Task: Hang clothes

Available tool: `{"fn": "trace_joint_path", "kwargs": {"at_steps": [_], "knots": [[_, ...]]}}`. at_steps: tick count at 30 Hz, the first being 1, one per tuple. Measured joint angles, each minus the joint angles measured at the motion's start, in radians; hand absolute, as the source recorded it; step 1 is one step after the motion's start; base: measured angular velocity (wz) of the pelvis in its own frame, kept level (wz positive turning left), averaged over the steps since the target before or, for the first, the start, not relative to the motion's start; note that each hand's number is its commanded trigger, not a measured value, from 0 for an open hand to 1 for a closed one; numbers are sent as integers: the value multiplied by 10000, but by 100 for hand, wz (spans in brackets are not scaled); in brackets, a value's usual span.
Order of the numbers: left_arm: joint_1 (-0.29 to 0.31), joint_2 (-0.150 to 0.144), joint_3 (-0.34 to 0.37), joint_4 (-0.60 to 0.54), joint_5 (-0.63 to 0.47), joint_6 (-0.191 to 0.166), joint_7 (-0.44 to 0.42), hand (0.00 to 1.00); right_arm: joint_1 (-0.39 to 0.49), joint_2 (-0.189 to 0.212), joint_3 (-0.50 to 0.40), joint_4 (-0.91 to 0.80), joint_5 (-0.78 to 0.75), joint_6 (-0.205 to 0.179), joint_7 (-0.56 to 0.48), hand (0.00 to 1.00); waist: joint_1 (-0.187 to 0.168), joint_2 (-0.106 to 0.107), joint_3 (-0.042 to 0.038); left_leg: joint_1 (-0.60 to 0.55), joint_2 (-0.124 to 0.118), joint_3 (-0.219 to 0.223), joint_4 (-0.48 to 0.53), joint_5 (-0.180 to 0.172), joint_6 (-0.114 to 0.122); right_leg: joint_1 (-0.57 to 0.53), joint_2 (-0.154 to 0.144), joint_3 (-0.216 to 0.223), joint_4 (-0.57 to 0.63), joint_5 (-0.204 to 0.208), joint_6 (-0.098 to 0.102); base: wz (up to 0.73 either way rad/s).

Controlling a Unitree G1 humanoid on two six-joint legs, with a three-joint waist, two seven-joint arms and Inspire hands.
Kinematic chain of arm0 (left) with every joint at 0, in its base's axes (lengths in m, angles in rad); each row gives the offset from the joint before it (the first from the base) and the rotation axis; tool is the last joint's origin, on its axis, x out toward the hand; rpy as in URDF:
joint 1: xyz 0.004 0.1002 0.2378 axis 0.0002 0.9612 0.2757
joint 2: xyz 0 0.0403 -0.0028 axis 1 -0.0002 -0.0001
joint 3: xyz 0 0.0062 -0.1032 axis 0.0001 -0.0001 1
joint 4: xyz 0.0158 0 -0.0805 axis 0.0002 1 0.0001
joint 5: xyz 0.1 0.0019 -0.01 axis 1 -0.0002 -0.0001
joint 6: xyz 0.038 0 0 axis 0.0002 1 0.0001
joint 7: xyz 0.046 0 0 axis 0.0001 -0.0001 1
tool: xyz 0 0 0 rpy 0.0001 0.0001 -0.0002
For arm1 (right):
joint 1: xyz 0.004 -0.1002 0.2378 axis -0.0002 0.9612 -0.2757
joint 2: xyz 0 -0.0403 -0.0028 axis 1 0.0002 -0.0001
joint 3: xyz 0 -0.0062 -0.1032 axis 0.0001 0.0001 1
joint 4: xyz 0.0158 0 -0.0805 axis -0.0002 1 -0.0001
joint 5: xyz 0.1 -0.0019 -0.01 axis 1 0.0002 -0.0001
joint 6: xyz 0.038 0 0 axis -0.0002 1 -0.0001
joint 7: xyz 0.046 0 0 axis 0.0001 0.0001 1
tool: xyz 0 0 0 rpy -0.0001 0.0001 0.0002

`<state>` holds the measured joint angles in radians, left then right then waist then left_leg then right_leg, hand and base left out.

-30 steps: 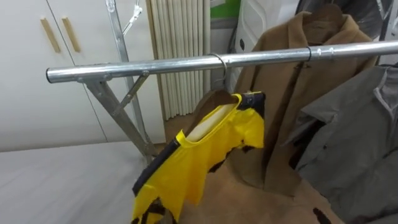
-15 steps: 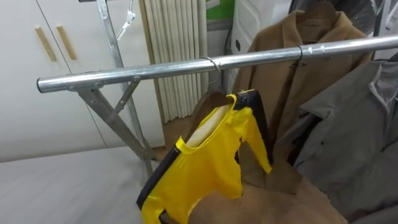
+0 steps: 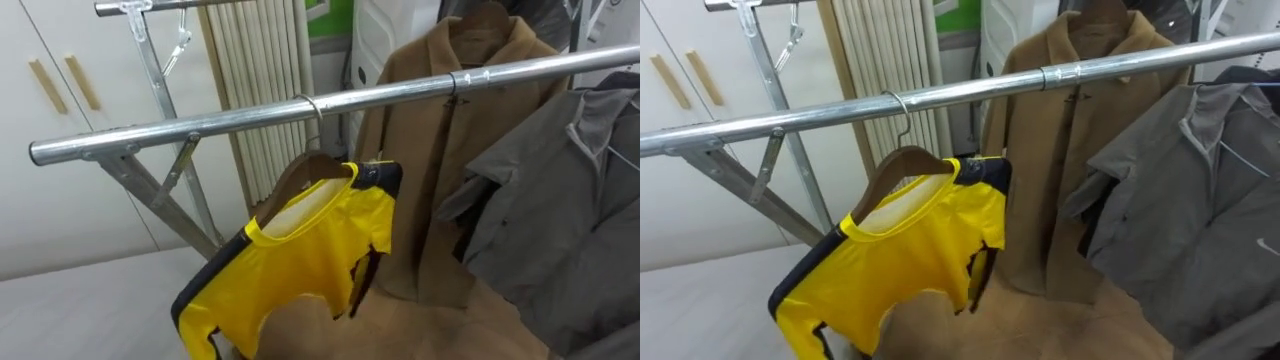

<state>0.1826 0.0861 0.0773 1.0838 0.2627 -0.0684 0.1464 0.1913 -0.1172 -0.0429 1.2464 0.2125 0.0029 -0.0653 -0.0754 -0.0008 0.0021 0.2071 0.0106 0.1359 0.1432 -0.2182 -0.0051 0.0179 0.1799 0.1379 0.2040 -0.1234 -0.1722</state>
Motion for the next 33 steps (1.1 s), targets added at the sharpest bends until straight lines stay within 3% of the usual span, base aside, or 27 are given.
{"fn": "trace_joint_path", "kwargs": {"at_steps": [14, 20, 23, 24, 25, 26, 28, 31, 32, 33], "knots": [[-22, -20, 15, 41, -439, 8, -215, 0, -427, 176, -177, -16, 142, 2, -86, 0, 12, 4, -10, -31, 5, 2, 5, -1, 0, 3, -3, -46, -22, 0, -2, 0], [-23, -11, 267, 44, -1216, 10, -228, 0, -467, 170, -147, -22, 180, 184, -108, 0, 56, -11, -27, -77, 19, -25, 61, -11, 14, -20, -7, -108, -9, -13, -18, 1], [-29, -4, 411, 32, -1529, 10, -225, 0, -539, 158, -105, -16, 103, 401, -78, 0, 140, 37, -80, -295, 28, -61, 258, -43, 46, -153, -38, -175, 6, -19, -48, 5], [-44, -5, 411, 33, -1545, 8, -223, 0, -543, 107, -45, -6, 31, 434, -49, 0, 248, 12, -130, -466, 92, -60, 443, -60, 17, -200, -72, -199, 7, -3, -76, 7], [-64, -2, 412, 33, -1549, 7, -222, 0, -545, 76, 43, -7, -49, 435, -21, 0, 285, 14, -128, -607, 104, -64, 596, -103, -55, -229, -95, -234, 5, -1, -87, 18], [-116, 6, 412, 33, -1551, 7, -212, 0, -586, 9, 235, 8, -228, 441, 41, 0, 349, -10, -144, -904, 123, -64, 953, -179, -169, -307, -144, -335, 9, 1, -96, 22], [-221, 3, 414, 27, -1596, 7, -208, 0, -744, -70, 375, 48, -532, 549, 72, 0, 495, -19, -175, -1078, 154, -14, 956, -181, -175, -452, -179, -572, 10, 25, -136, 35], [-657, -10, 401, 32, -1737, 7, -209, 0, -1224, -101, 405, 471, -714, 664, 86, 0, 501, 7, -138, -1252, 284, 325, 885, -200, -209, -597, -318, -1724, -36, 30, -146, 85], [-828, -39, 379, 33, -1738, 7, -217, 0, -1397, -111, 365, 629, -645, 741, 78, 0, 484, 39, -109, -1354, 332, 624, 937, -199, -211, -604, -415, -2246, -183, 24, -153, 103], [-1003, -118, 387, 33, -1738, 8, -238, 0, -1551, -137, 187, 697, -596, 821, 50, 0, 482, -30, -82, -1497, 404, 1242, 994, -199, -216, -594, -530, -2739, -350, -39, -264, 107]]}}
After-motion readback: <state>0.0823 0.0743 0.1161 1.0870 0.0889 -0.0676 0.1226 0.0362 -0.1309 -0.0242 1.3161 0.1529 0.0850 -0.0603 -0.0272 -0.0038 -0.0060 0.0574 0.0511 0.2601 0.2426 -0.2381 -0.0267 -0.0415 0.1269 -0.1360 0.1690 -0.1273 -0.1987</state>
